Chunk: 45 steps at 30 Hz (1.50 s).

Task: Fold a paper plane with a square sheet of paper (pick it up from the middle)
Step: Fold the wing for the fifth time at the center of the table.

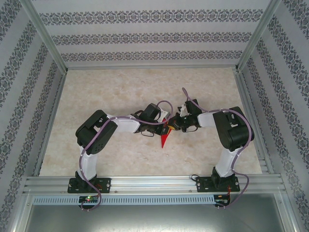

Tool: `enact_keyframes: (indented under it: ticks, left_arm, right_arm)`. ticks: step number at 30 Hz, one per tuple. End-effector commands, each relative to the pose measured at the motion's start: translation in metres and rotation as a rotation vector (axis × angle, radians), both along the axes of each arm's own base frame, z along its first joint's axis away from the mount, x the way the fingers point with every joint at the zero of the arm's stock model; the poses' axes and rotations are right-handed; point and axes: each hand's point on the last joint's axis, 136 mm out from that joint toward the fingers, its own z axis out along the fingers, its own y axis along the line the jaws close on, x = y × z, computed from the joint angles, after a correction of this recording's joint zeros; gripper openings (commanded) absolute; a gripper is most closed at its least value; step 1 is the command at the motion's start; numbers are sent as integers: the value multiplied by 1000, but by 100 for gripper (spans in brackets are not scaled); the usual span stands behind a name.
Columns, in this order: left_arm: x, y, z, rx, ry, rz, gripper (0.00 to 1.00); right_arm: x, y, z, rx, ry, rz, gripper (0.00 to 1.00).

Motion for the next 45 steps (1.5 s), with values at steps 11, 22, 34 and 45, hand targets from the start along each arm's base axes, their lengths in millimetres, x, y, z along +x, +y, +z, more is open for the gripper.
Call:
enact_keyframes:
  ticks: [11,22,34,45]
  left_arm:
    - [3,8,35,6,-39,-3,12]
    - [0,25,35,84,6,68,10]
    - [-13,13,16,16,77,44,2]
    - [-29,13,1,32,124,25,2]
  right_arm:
    - [-24,-22,-47,-185,87,11,0]
    - [-25,-22,-49,-186,84,9,0]
    - [-26,-24,-50,-211,84,6,0]
    - [-27,-28,-54,-228,91,-8,0]
